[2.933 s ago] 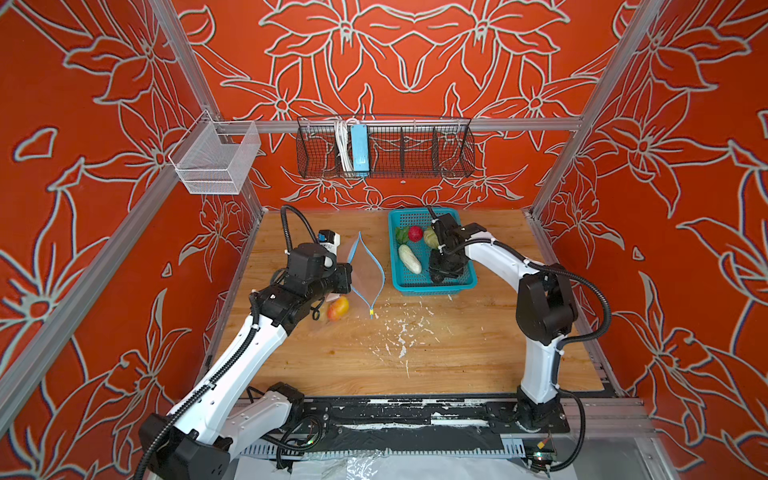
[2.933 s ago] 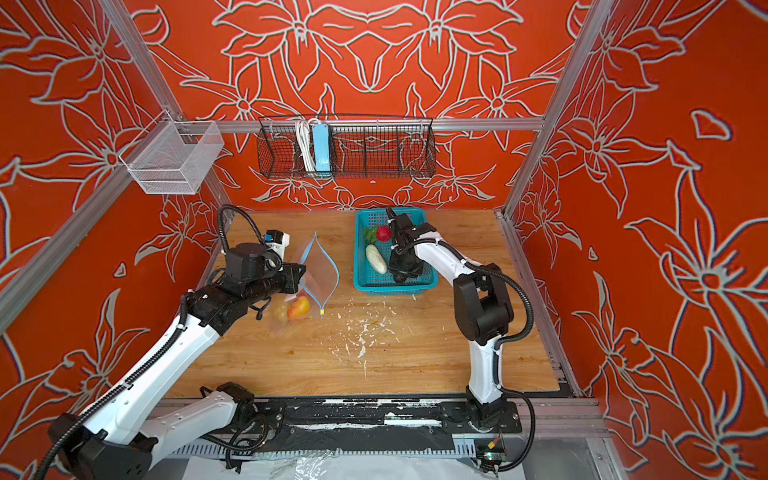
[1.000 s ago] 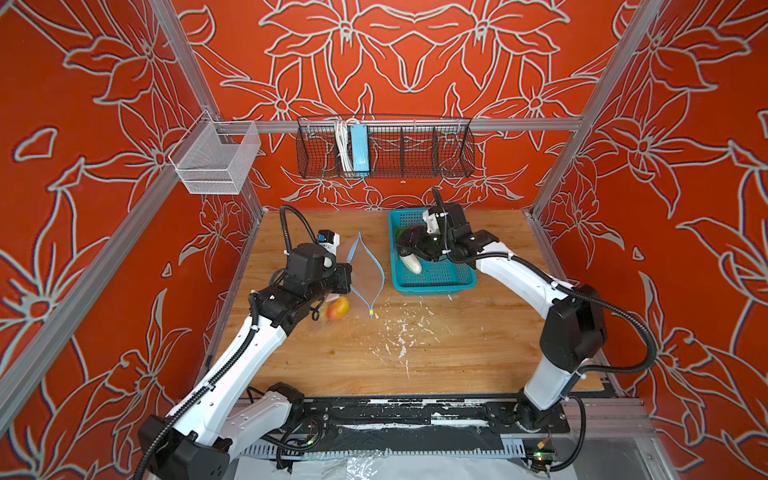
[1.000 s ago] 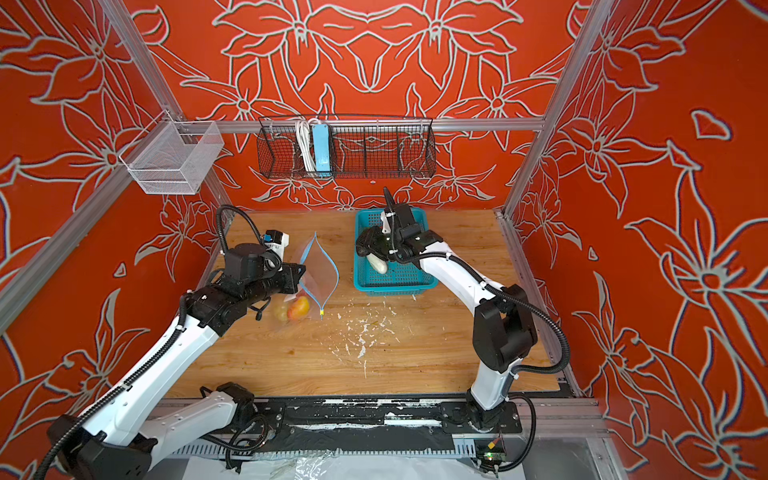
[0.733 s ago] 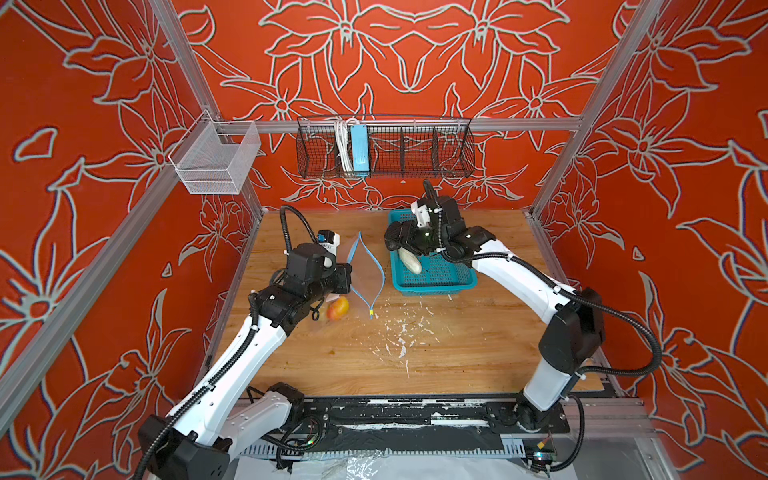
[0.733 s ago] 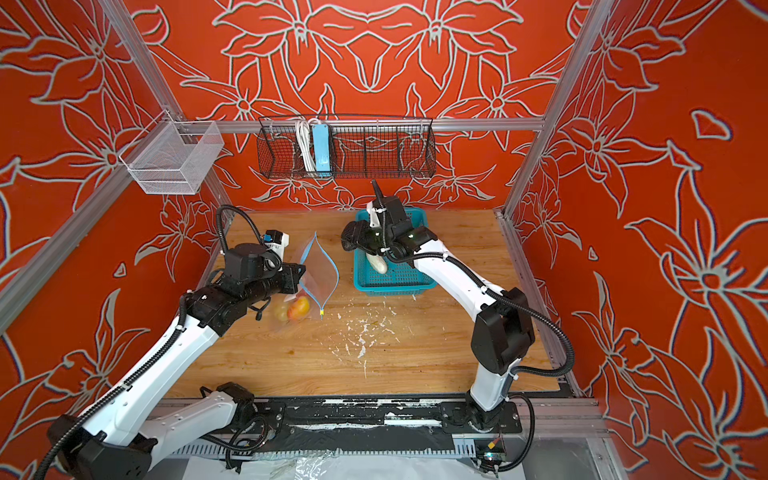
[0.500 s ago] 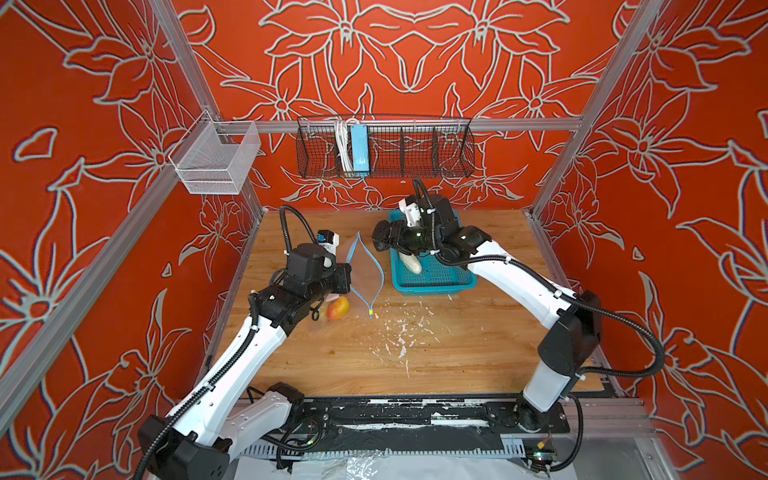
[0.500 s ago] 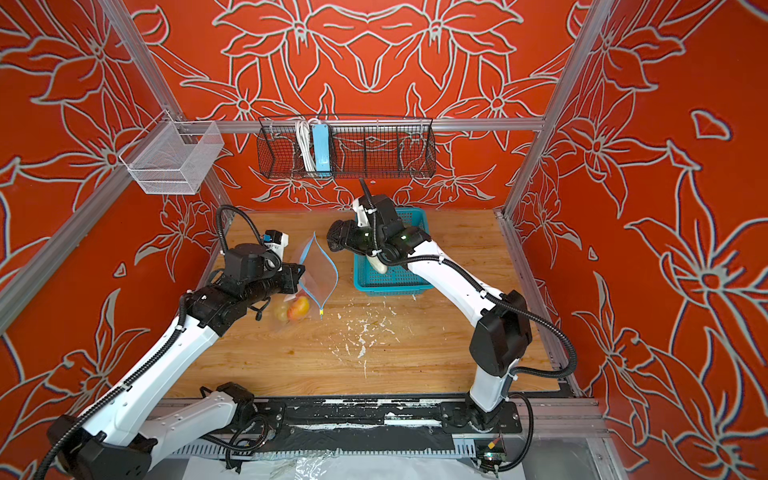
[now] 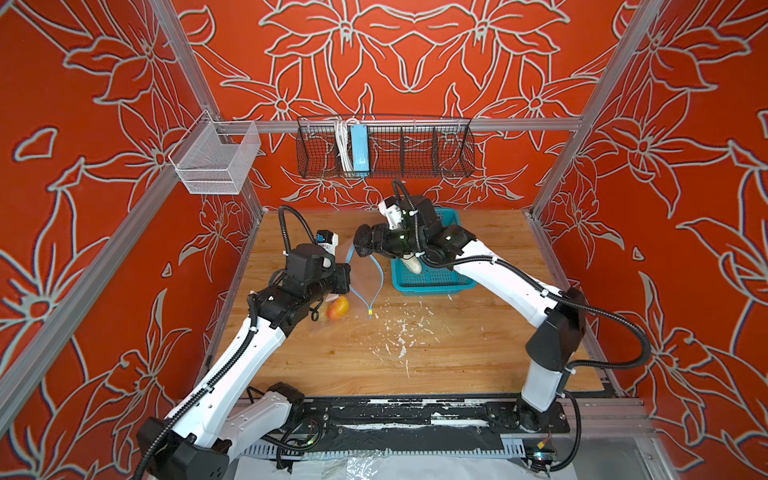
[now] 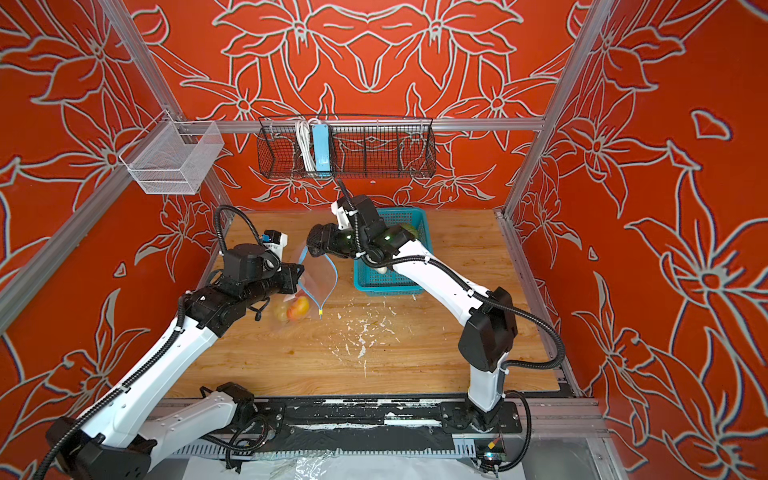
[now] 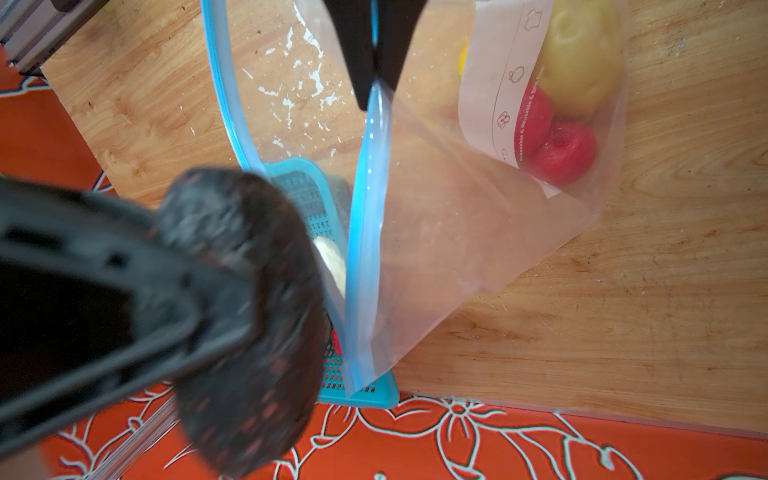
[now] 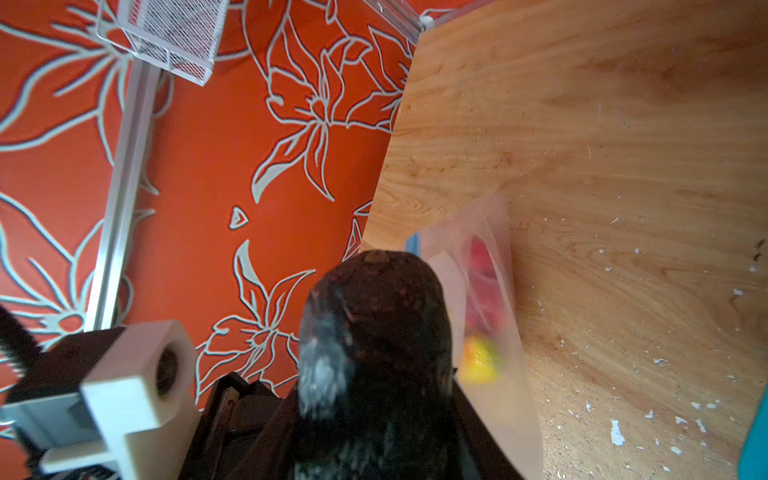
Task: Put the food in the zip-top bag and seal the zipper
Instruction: 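Carry the avocado with the right gripper over the held bag mouth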
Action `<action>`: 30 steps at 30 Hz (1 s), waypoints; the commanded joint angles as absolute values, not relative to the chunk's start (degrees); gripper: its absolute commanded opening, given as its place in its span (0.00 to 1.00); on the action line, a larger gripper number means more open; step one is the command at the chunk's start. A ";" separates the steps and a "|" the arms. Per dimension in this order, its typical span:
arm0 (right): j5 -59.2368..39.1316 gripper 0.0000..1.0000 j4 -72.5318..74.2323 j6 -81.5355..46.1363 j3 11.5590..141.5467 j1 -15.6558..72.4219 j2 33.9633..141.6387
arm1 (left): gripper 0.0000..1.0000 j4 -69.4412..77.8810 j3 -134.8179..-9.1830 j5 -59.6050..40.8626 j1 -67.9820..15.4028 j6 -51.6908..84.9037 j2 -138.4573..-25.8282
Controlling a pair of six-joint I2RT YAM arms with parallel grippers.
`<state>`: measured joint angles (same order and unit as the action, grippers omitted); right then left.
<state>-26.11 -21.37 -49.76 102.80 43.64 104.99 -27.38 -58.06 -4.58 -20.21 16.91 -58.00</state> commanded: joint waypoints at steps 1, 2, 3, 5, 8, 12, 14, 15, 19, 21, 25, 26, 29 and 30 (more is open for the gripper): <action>-25.59 0.32 -22.03 -49.77 105.82 45.11 106.55 | 0.00 -27.51 -58.10 -4.48 -19.94 16.60 -57.08; -25.44 0.32 -22.65 -49.60 106.34 45.57 107.14 | 0.00 -27.51 -58.10 -4.48 -19.95 16.61 -57.04; -25.10 0.32 -23.43 -49.12 106.88 46.08 107.55 | 0.00 -27.47 -58.10 -4.40 -19.95 16.59 -57.04; -24.14 0.32 -24.79 -48.50 107.57 46.79 108.06 | 0.00 -27.51 -58.01 -4.39 -19.95 16.61 -57.08; -22.55 0.32 -26.15 -47.72 107.68 47.46 108.12 | 0.00 -27.51 -58.01 -4.30 -19.95 16.59 -57.04; -21.19 0.32 -27.48 -46.73 107.67 48.00 107.12 | 0.00 -27.51 -58.07 -4.30 -19.95 16.61 -57.04; -20.60 0.32 -28.01 -46.22 107.86 48.06 106.06 | 0.00 -27.51 -58.09 -4.21 -19.90 16.61 -57.04; -20.20 0.32 -28.25 -45.87 107.97 47.99 105.57 | 0.00 -27.51 -58.04 -4.22 -19.95 16.61 -57.04; -18.40 0.32 -29.69 -44.75 108.15 48.08 103.13 | 0.00 -27.51 -57.99 -4.31 -19.95 16.63 -57.04; -17.76 0.32 -29.30 -44.82 107.05 48.40 101.88 | 0.00 -27.51 -58.01 -4.30 -19.95 16.59 -57.04; -16.96 0.32 -29.82 -44.58 105.26 48.78 99.93 | 0.00 -27.51 -58.06 -4.22 -19.95 16.61 -57.04; -16.24 0.32 -30.05 -44.49 104.74 49.08 99.32 | 0.00 -27.51 -58.03 -4.13 -19.95 16.61 -57.04; -14.91 0.32 -31.31 -44.10 103.99 49.52 98.62 | 0.00 -27.35 -58.01 -4.13 -19.95 16.59 -57.04; -14.78 0.32 -31.78 -43.96 103.91 49.67 98.61 | 0.00 -27.31 -57.92 -4.13 -19.95 16.61 -57.04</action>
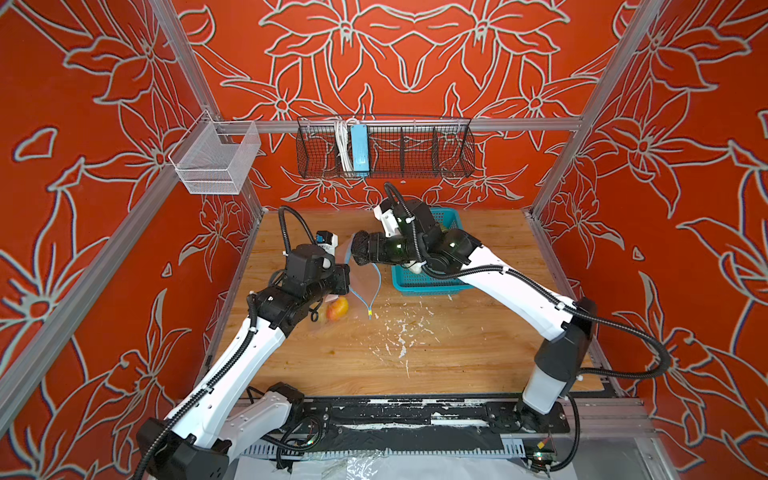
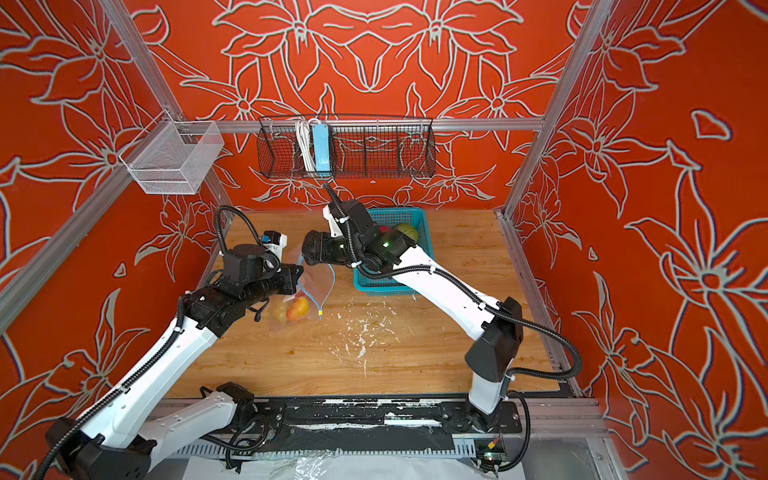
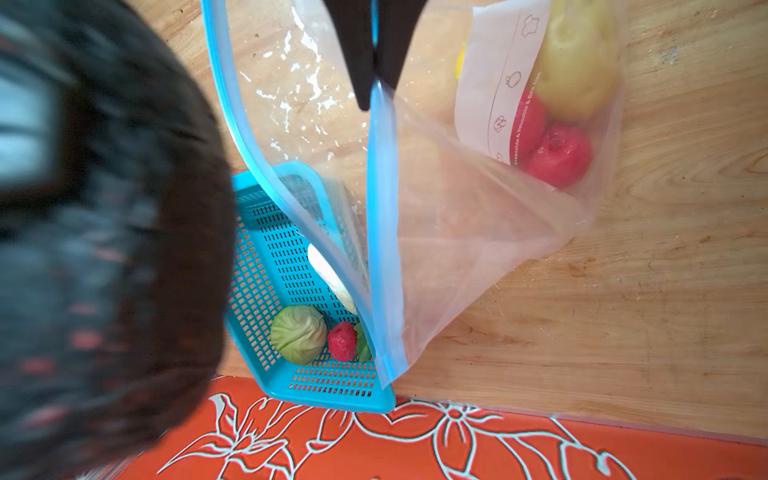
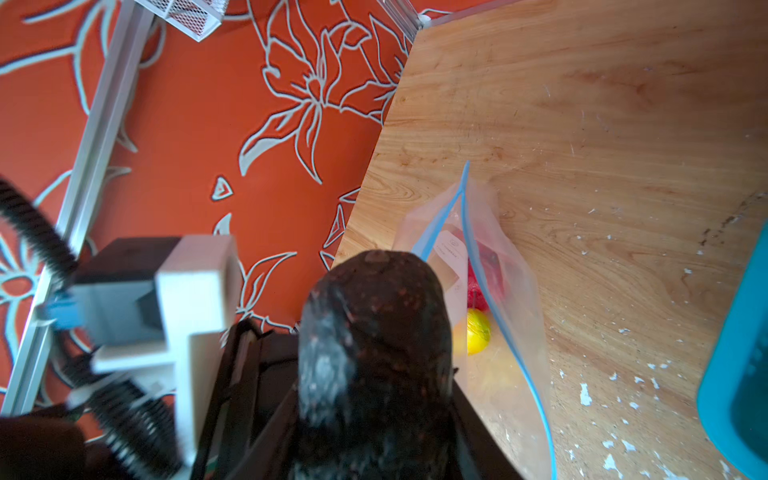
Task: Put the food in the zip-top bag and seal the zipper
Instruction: 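Carry the avocado with the right gripper over the held bag mouth, then open the right gripper to drop the avocado into the bag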
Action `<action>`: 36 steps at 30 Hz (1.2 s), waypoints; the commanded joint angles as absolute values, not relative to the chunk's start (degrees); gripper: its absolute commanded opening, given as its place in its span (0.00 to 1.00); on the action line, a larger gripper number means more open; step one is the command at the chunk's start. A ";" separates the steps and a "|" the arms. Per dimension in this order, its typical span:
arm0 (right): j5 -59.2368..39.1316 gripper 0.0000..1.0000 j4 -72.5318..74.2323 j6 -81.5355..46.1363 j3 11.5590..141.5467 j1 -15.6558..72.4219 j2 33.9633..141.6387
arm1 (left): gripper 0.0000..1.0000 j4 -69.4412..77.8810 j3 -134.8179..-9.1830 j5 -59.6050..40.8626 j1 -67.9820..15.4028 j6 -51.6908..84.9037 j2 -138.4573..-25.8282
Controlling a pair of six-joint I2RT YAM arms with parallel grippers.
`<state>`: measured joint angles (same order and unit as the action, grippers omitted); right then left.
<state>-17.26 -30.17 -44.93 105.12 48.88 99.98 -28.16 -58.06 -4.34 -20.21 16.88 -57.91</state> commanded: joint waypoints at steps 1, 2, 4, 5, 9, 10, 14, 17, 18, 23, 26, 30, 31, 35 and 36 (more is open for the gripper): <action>-14.56 0.32 -32.20 -43.71 103.81 49.87 98.53 | 0.00 -27.33 -57.92 -4.13 -19.95 16.56 -57.04; -14.15 0.32 -32.63 -43.53 103.70 50.13 98.44 | 0.00 -27.41 -58.00 -4.13 -19.95 16.61 -57.04; -13.25 0.32 -33.48 -43.27 103.32 50.67 98.35 | 0.00 -27.42 -58.01 -4.04 -19.95 16.57 -57.04; -13.10 0.32 -33.64 -43.32 103.04 50.95 98.35 | 0.00 -27.42 -58.01 -4.04 -19.95 16.61 -57.04; -13.02 0.35 -33.93 -43.68 101.92 51.52 98.87 | 0.00 -27.51 -58.10 -4.12 -19.95 16.61 -57.04; -12.77 0.38 -34.10 -43.78 101.62 51.71 99.02 | 0.00 -27.43 -58.10 -4.13 -19.95 16.70 -57.04; -12.19 0.56 -34.54 -43.70 100.75 51.86 99.66 | 0.00 -26.47 -57.97 -5.44 -19.95 16.94 -55.54; -11.88 0.63 -34.74 -43.75 100.84 51.86 100.39 | 0.00 -26.54 -58.14 -4.93 -19.95 16.96 -55.05; -11.66 0.65 -35.09 -43.74 101.33 51.88 100.75 | 0.00 -26.60 -58.25 -4.83 -19.95 16.96 -55.00; -10.62 0.66 -39.08 -42.61 105.52 51.68 103.17 | 0.00 -26.72 -58.40 -4.74 -19.95 15.97 -54.46; -10.59 0.67 -39.16 -42.31 105.92 51.75 101.96 | 0.00 -27.73 -59.40 -3.80 -19.95 14.56 -54.50; -9.52 0.69 -39.18 -42.10 104.63 51.69 98.59 | 0.00 -28.87 -60.94 -2.64 -19.95 14.28 -54.65; -9.18 0.70 -39.44 -41.99 104.14 51.64 97.62 | 0.00 -28.98 -61.23 -2.64 -19.95 14.41 -54.63; -7.10 0.73 -41.64 -41.20 102.52 51.55 93.66 | 0.00 -29.27 -62.30 -2.68 -19.95 15.11 -54.64; -6.52 0.74 -42.29 -40.95 102.21 51.48 92.79 | 0.00 -29.42 -62.61 -2.72 -19.95 15.09 -54.72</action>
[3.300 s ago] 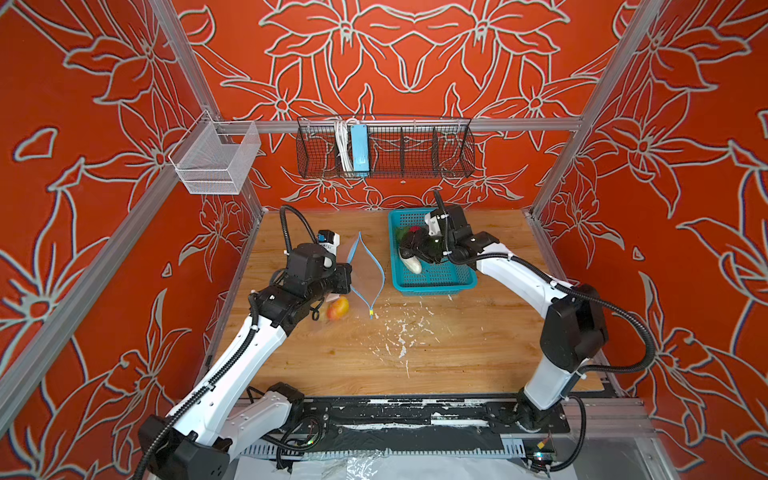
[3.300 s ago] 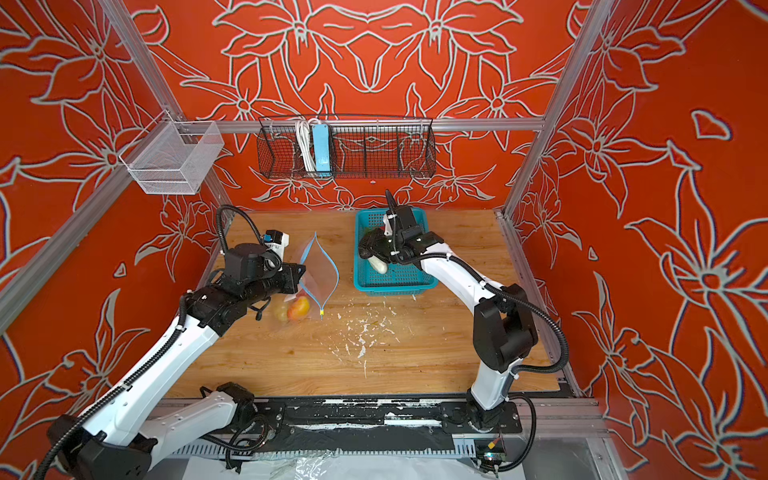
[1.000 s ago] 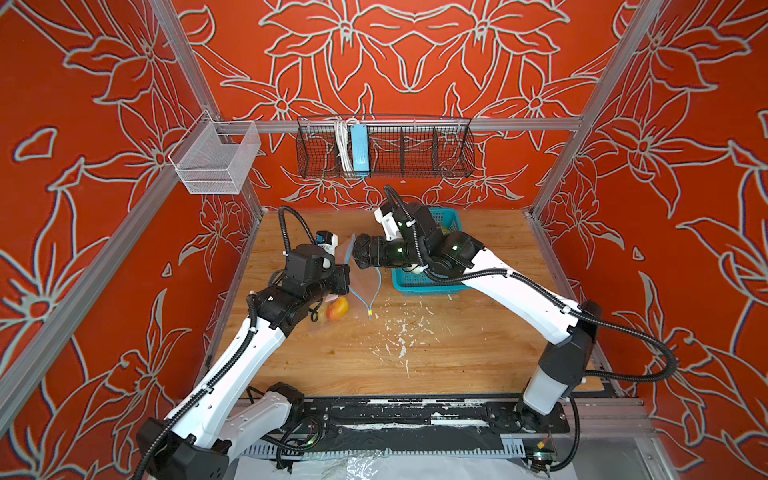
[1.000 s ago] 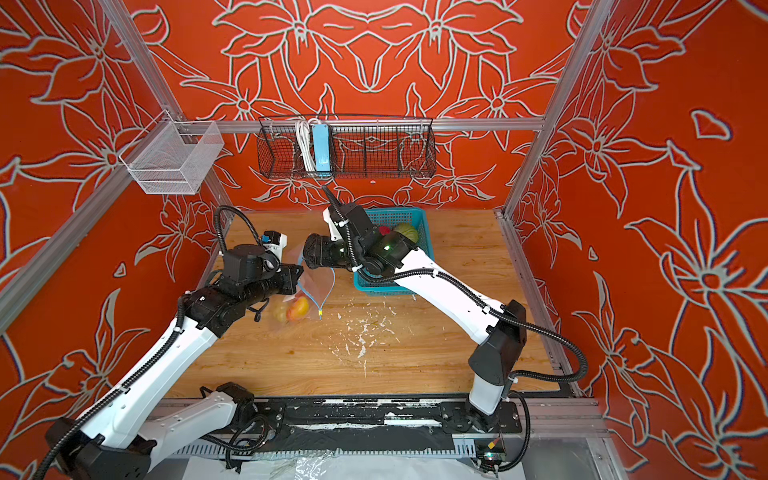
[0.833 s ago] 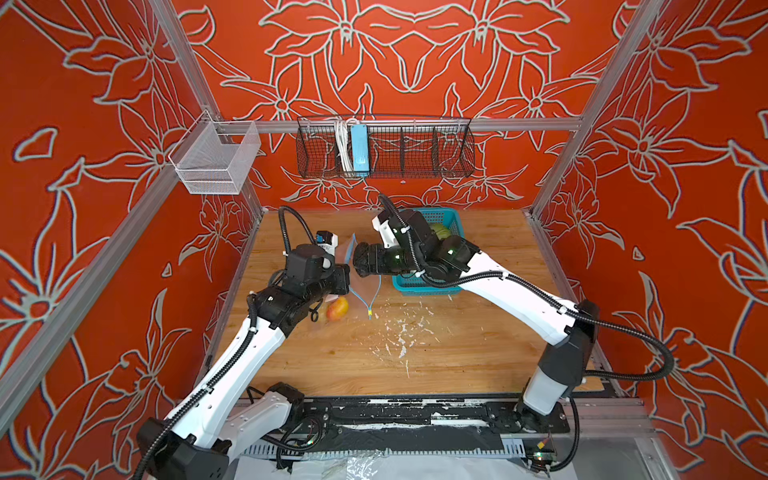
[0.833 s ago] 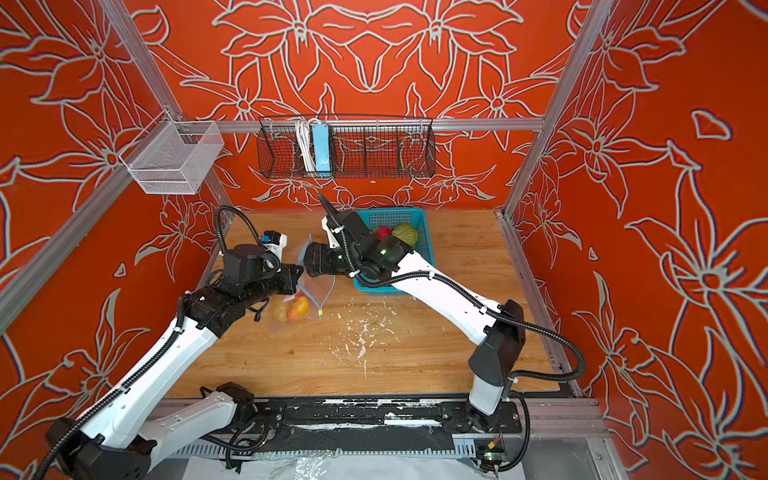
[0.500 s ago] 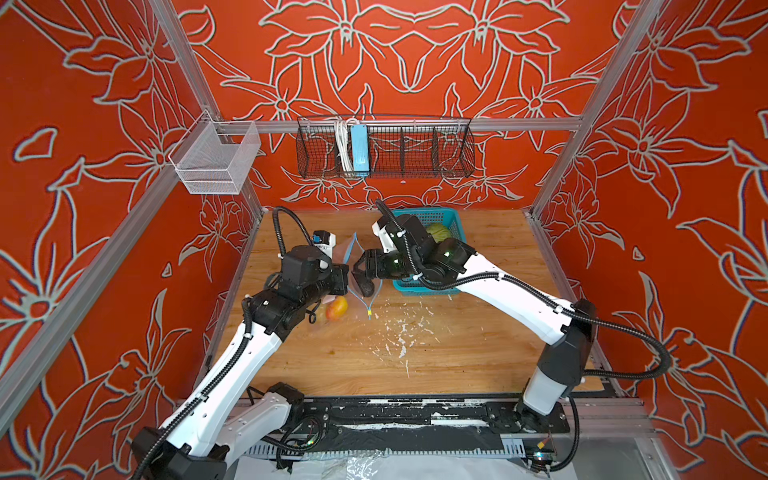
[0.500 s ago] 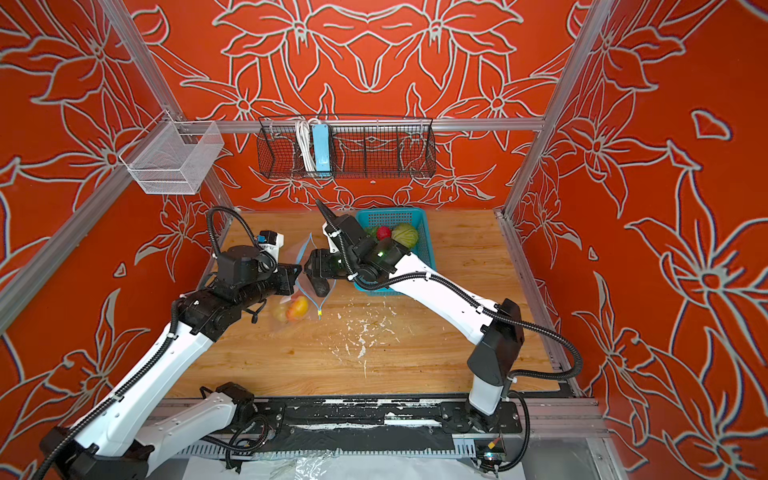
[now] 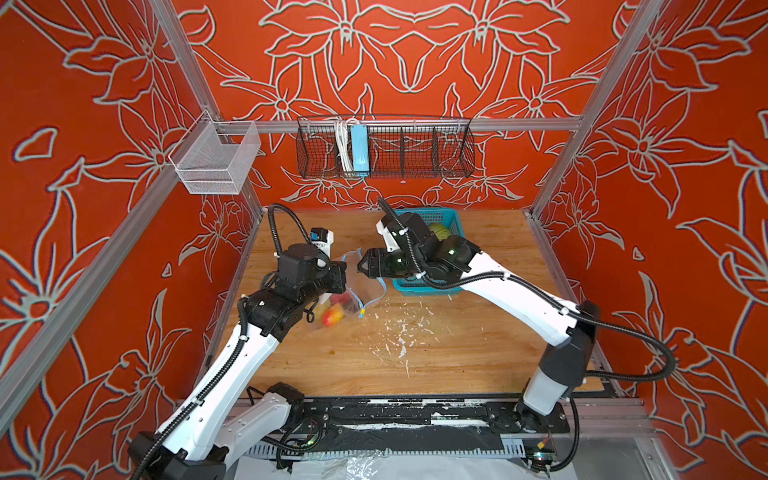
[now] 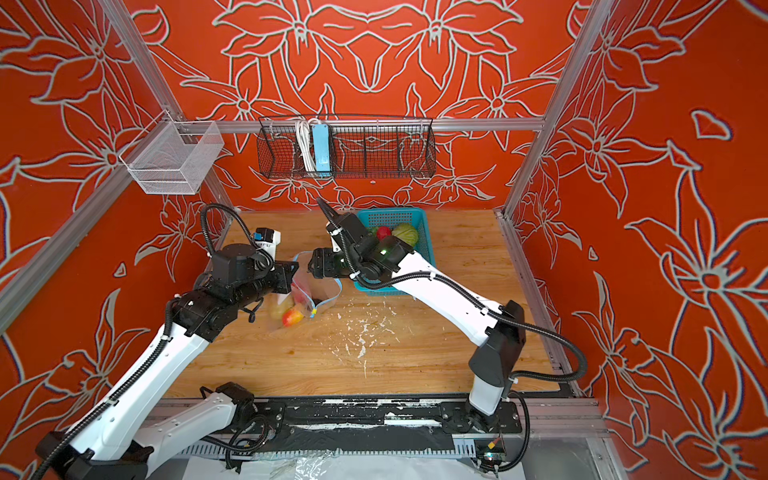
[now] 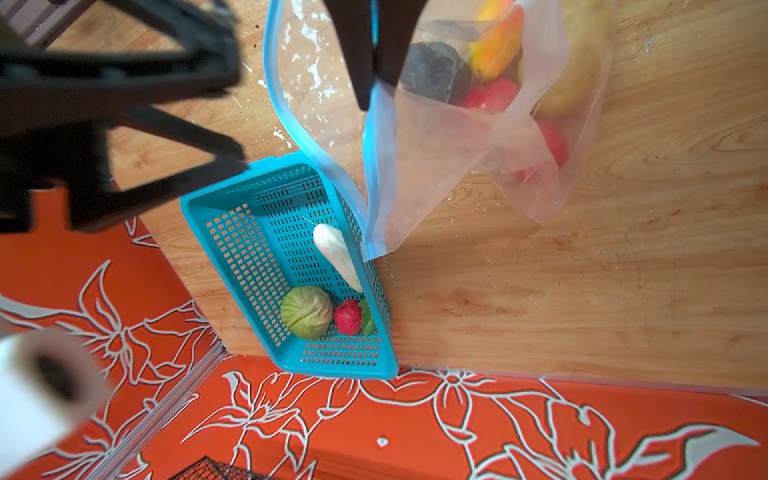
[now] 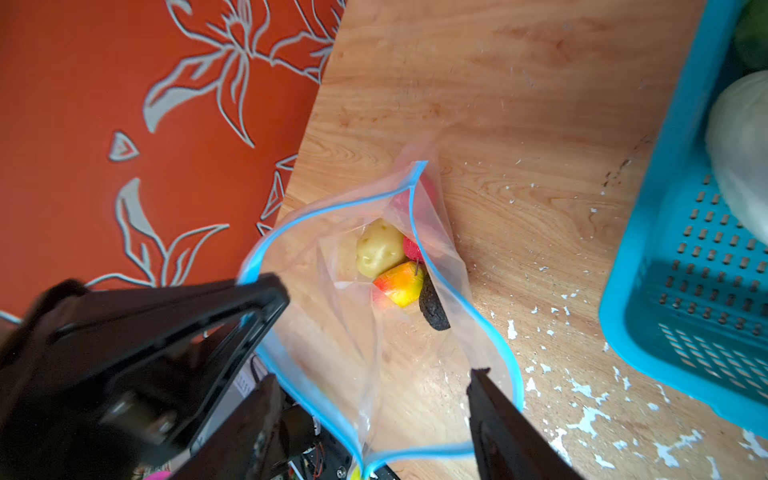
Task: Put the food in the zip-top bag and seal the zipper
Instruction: 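Open the right gripper to drop the avocado into the bag, then move the right gripper back over the basket toward the red beet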
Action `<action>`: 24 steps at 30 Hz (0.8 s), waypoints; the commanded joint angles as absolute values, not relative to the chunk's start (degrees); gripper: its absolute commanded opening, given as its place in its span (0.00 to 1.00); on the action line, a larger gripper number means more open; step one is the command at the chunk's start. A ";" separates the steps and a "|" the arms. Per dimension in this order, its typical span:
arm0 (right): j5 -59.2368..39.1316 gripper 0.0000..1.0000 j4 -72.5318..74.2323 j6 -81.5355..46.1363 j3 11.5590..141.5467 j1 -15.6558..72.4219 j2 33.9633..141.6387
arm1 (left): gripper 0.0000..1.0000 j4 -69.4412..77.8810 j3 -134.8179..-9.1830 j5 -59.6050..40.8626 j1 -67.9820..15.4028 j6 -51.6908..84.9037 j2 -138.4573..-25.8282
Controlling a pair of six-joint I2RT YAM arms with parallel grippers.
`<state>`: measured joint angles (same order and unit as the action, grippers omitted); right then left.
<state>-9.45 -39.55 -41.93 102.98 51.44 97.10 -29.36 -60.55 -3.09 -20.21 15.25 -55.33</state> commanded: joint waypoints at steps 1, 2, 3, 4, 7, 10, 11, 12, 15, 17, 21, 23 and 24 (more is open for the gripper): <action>-6.00 0.75 -43.06 -40.74 101.77 51.38 91.82 | 0.00 -29.81 -62.98 -2.75 -19.95 15.11 -54.84; -5.45 0.77 -43.81 -40.55 101.24 51.24 90.90 | 0.00 -30.20 -63.38 -2.61 -19.95 15.33 -55.02; -5.01 0.78 -44.44 -40.54 100.64 51.03 90.02 | 0.00 -30.38 -63.66 -2.55 -19.95 15.40 -55.13; -4.60 0.78 -45.12 -40.52 99.98 50.81 89.01 | 0.00 -30.56 -63.95 -2.40 -19.93 15.54 -55.30; -4.05 0.82 -46.45 -40.54 97.62 49.88 86.07 | 0.00 -30.91 -65.30 -1.96 -19.95 16.11 -55.58; -3.69 0.87 -47.77 -39.96 95.45 48.42 83.59 | 0.00 -30.50 -66.88 0.28 -19.95 15.32 -56.07; -3.55 0.89 -48.62 -39.60 94.81 47.59 82.97 | 0.00 -30.91 -67.84 1.70 -19.95 14.72 -56.07; -3.44 0.92 -49.26 -39.39 94.38 46.88 82.56 | 0.00 -31.75 -68.94 3.09 -19.95 14.38 -58.13; -4.61 0.97 -50.19 -38.24 92.58 43.57 81.80 | 0.00 -33.44 -71.36 4.61 -19.94 13.55 -59.06; -6.24 0.98 -49.64 -37.27 91.27 40.81 81.84 | 0.00 -32.69 -70.66 4.66 -19.95 13.22 -58.65; -7.07 0.98 -49.67 -36.46 90.28 35.99 83.67 | 0.00 -30.85 -68.17 5.53 -19.95 12.41 -58.18; -6.71 0.98 -48.96 -35.13 90.35 34.81 84.60 | 0.00 -29.75 -66.86 6.21 -19.95 12.15 -58.16; -5.92 0.98 -48.58 -34.19 90.50 34.47 85.11 | 0.00 -29.49 -66.40 6.41 -19.95 12.37 -58.26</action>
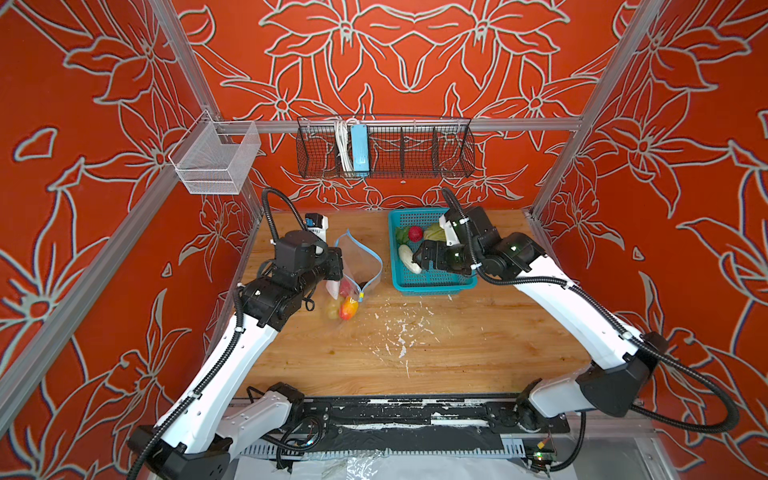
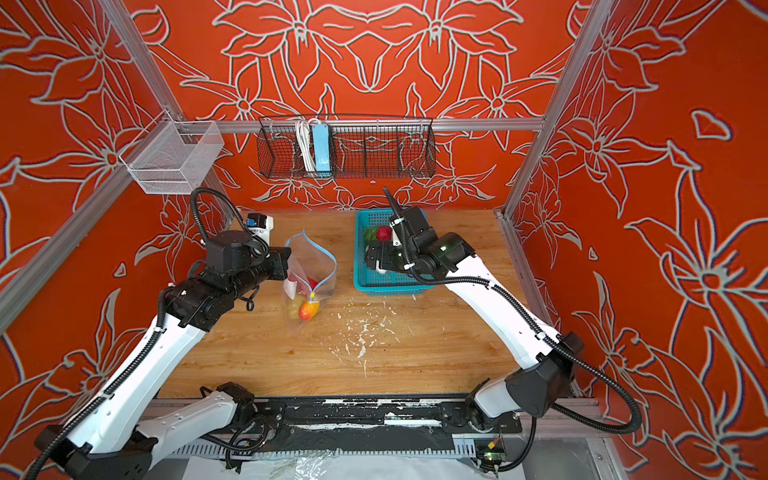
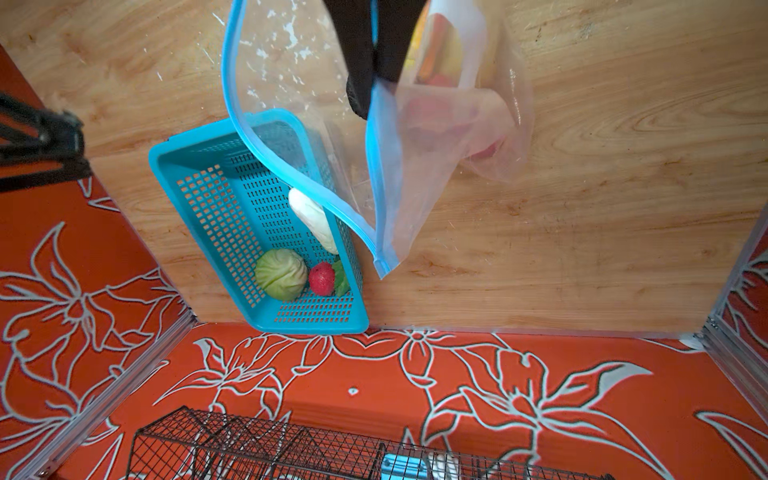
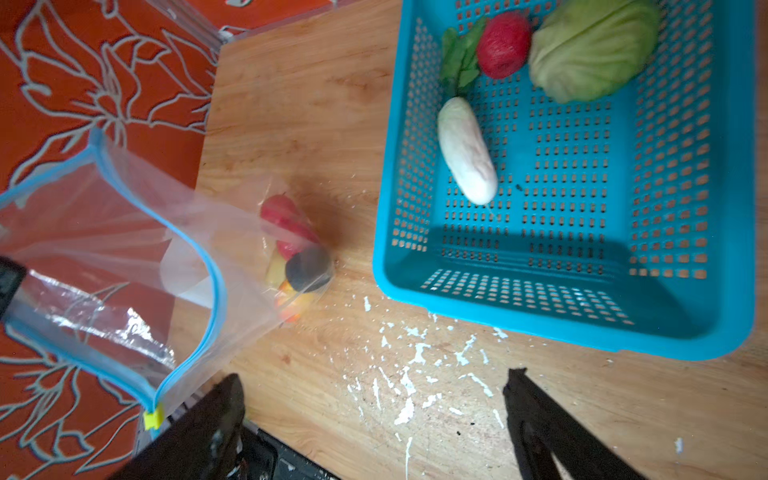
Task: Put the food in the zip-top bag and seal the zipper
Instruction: 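Move the right gripper back over the basket toward the red beet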
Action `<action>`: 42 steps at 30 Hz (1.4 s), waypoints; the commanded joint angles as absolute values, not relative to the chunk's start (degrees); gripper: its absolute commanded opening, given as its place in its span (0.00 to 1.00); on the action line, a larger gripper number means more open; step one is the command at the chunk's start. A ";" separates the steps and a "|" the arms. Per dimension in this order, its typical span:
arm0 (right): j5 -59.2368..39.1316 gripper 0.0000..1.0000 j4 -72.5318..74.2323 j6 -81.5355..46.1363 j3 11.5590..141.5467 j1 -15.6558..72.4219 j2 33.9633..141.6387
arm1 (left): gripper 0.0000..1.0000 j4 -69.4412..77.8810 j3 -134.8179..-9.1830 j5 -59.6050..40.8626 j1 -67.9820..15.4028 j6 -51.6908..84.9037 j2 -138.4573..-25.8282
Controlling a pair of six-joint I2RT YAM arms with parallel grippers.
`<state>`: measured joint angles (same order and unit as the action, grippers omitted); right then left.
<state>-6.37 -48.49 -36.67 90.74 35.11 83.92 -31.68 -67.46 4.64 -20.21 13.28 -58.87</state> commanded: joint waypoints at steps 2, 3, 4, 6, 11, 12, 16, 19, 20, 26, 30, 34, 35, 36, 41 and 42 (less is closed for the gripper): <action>-3.82 0.98 -48.35 -32.46 91.08 34.21 86.20 | 0.00 -28.73 -65.84 5.90 -19.95 12.33 -58.77; -2.65 0.98 -48.58 -31.80 91.59 33.98 87.00 | 0.00 -28.37 -65.65 5.32 -19.95 12.24 -59.16; -1.93 0.98 -48.94 -31.26 92.43 33.64 88.07 | 0.00 -28.07 -65.50 4.84 -19.95 12.24 -59.49; -1.12 0.98 -50.08 -30.47 94.48 32.86 90.48 | 0.00 -27.24 -65.24 4.07 -19.95 12.39 -59.77; -0.83 0.98 -52.38 -28.60 99.69 31.70 95.76 | 0.00 -23.67 -63.14 2.97 -19.95 13.23 -59.33; -0.75 0.98 -52.89 -28.12 100.83 31.48 96.63 | 0.00 -23.11 -62.73 2.61 -19.95 13.42 -59.33; 0.76 0.98 -54.23 -26.73 103.75 30.90 99.40 | 0.00 -22.07 -61.67 0.99 -19.95 14.09 -59.59; 3.01 0.98 -53.51 -26.47 104.24 30.61 100.69 | 0.00 -21.97 -60.76 0.68 -19.95 13.49 -59.79; 3.36 0.98 -52.67 -26.22 104.10 30.52 101.07 | 0.00 -21.97 -60.49 0.90 -19.95 13.53 -59.69; 3.67 0.98 -53.86 -26.33 111.24 29.16 107.30 | 0.00 -21.62 -59.13 -0.52 -19.95 14.60 -59.28; 4.48 0.98 -55.31 -26.36 116.37 29.04 111.81 | 0.00 -23.37 -59.41 -0.43 -19.95 14.43 -59.42; 4.74 0.97 -57.22 -26.10 122.40 28.94 117.16 | 0.00 -23.33 -58.53 0.47 -19.95 14.65 -58.30; 4.79 0.96 -57.81 -25.91 124.01 28.91 118.43 | 0.00 -23.12 -58.38 0.07 -19.95 14.59 -58.19; 4.92 0.95 -58.57 -25.78 126.02 28.87 119.82 | 0.00 -23.03 -58.45 -0.08 -19.94 14.59 -58.10; 5.01 0.90 -63.04 -25.22 133.70 28.92 126.22 | 0.00 -23.07 -58.32 0.24 -19.93 14.39 -57.25; 5.12 0.89 -63.27 -25.15 134.38 28.91 127.07 | 0.00 -22.90 -58.08 0.35 -19.95 14.36 -57.04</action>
